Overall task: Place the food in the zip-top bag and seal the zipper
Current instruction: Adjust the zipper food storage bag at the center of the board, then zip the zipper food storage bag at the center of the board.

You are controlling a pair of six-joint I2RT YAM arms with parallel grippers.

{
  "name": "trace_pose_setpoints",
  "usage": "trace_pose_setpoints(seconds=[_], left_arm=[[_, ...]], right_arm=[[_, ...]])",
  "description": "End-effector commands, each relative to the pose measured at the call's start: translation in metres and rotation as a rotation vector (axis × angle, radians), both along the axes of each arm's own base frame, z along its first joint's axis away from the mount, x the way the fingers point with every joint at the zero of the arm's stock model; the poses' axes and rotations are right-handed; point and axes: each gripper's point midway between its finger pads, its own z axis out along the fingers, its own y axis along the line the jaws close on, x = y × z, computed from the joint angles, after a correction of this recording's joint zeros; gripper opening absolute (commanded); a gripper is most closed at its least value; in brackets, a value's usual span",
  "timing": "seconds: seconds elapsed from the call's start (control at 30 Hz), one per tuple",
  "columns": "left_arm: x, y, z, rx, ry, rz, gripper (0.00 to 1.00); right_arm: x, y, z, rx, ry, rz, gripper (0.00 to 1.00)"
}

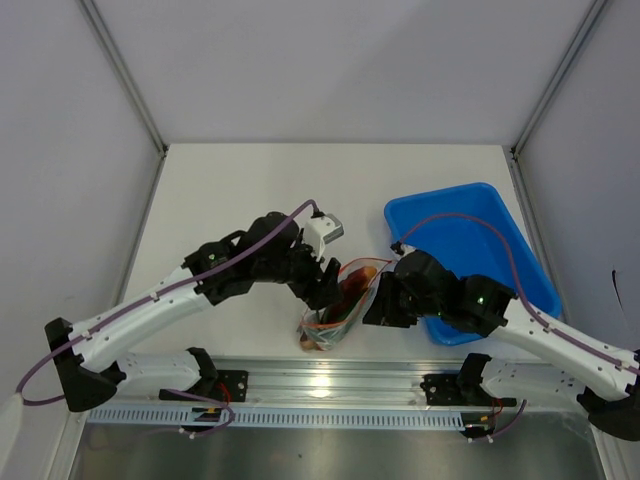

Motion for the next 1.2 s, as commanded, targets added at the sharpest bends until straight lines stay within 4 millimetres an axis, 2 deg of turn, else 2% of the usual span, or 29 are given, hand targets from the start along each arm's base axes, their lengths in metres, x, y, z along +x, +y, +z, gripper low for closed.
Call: trace_pose_setpoints(seconds=[0.0,0.13,0.27,0.33,0.43,0.63,0.77,0.93,1.17], left_arm=[[-0.016,-0.004,0.028,-0.097,-0.004,-0.115,0.79],[-0.026,-0.003,0.027,-0.092,0.011,-0.183,0.83],[-0.026,-0.001,0.022,-0.082,-0.004,-0.188,0.87],[-0.028,0.001,0.021,-0.080,-0.006,-0.196,0.93],[-0.029,0.004,0.021,-0.078,-0.019,-0.202,0.94],[-0.026,0.008,0.009,-0.015,-0.030,-0.185,0.95],[-0.025,0.008,-0.008,0.031,-0.019,-0.166,0.95],[-0.023,0.009,-0.028,0.082,-0.021,-0.124,0.94],[-0.013,0.014,-0.038,0.137,-0.075,-0.048,0.87]], right_arm=[[0.007,0.020,0.022,0.107,-0.070,0.038,0.25],[0.017,0.039,0.020,0.162,-0.091,0.035,0.24],[0.030,0.051,0.019,0.181,-0.095,-0.012,0.23],[0.036,0.058,0.021,0.203,-0.106,-0.028,0.23],[0.042,0.064,0.024,0.226,-0.108,-0.053,0.23],[0.050,0.064,0.033,0.255,-0.116,-0.090,0.23],[0.063,0.054,0.035,0.256,-0.138,-0.152,0.23],[0.068,0.054,0.034,0.258,-0.136,-0.161,0.23],[0.068,0.057,0.030,0.252,-0.127,-0.153,0.24]])
